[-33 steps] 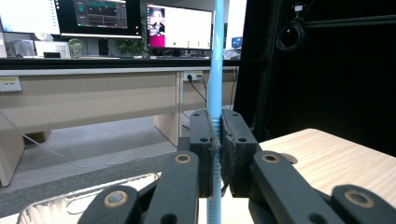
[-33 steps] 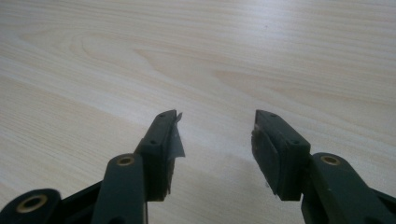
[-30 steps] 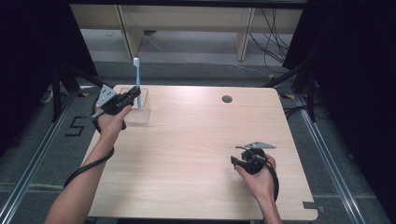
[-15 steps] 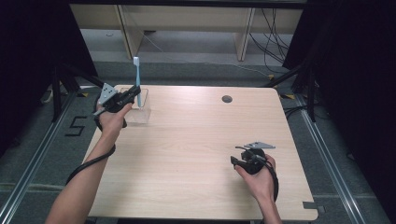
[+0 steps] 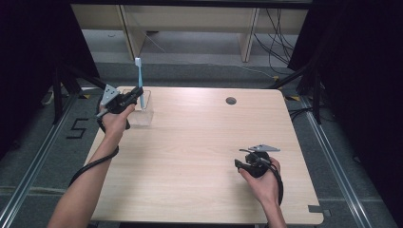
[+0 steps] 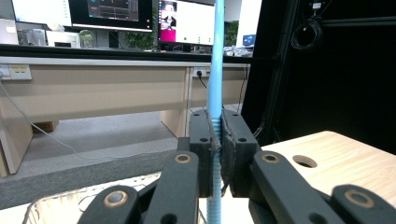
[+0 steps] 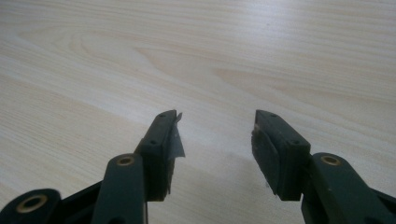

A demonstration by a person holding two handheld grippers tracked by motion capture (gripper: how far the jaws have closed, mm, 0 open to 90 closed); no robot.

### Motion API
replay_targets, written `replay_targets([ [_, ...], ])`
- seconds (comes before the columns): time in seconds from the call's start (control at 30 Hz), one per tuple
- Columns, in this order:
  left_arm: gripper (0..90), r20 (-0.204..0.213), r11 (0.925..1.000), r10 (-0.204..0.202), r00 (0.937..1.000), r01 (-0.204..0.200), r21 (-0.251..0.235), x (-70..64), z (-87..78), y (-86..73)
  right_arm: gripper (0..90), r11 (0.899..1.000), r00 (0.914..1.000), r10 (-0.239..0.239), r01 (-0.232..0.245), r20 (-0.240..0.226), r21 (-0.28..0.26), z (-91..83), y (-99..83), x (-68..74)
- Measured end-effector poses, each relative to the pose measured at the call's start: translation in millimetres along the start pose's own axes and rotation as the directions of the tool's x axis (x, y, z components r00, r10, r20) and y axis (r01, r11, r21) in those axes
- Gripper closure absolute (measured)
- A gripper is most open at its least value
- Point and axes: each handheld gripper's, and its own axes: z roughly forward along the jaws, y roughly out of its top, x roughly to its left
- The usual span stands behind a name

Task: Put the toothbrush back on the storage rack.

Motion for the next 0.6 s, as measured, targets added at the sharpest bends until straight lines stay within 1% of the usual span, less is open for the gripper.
replay_targets([
  [0.03,83.3,0.001,1.0,0.0,1.0,0.0,0.0,0.1,0.5,-0.4,51.1,1.0,0.9999,-0.004,0.004,0.011,0.009,-0.9,0.3,0.0],
  [0.07,83.4,0.001,1.0,-0.002,1.0,0.002,0.0,0.1,1.5,-1.2,51.0,1.0,1.0,-0.001,0.001,0.001,0.001,0.0,0.0,-0.2],
  [0.13,83.4,0.002,1.0,-0.002,1.0,0.002,0.0,0.0,2.2,-1.9,51.0,1.0,1.0,-0.004,0.004,0.008,0.007,-0.6,0.3,-0.1],
  [0.2,83.3,0.002,1.0,-0.002,1.0,0.002,0.002,-0.4,3.1,-3.0,51.1,1.0,1.0,0.004,-0.004,0.002,0.0,0.0,-0.1,0.1],
  [0.23,83.4,0.004,1.0,-0.004,1.0,0.004,0.003,-0.7,3.6,-3.5,51.1,1.0,1.0,-0.005,0.005,0.001,0.0,0.2,0.1,-0.5],
  [0.33,83.3,0.006,1.0,-0.005,1.0,0.005,0.001,-1.0,4.7,-4.0,51.1,1.0,0.9999,-0.01,0.01,0.006,0.003,0.1,0.2,-0.8],
  [0.37,83.4,0.006,1.0,-0.004,1.0,0.004,0.001,-1.1,4.8,-4.0,51.1,1.0,1.0,-0.003,0.003,0.008,0.009,-0.5,0.1,-0.1],
  [0.53,83.3,0.007,1.0,-0.003,1.0,0.003,0.002,-1.7,6.0,-4.9,51.1,1.0,0.9999,0.002,-0.002,0.01,0.011,-0.5,0.0,0.1],
  [0.57,83.3,0.003,1.0,-0.005,1.0,0.005,0.002,-1.2,6.3,-5.3,51.0,1.0,0.9999,0.0,-0.001,0.011,0.015,-0.6,0.1,-0.1],
  [0.6,83.3,0.002,1.0,-0.006,1.0,0.006,0.001,-1.0,6.4,-5.5,51.0,1.0,0.9997,-0.019,0.019,0.013,0.002,0.4,0.2,-1.5],
])
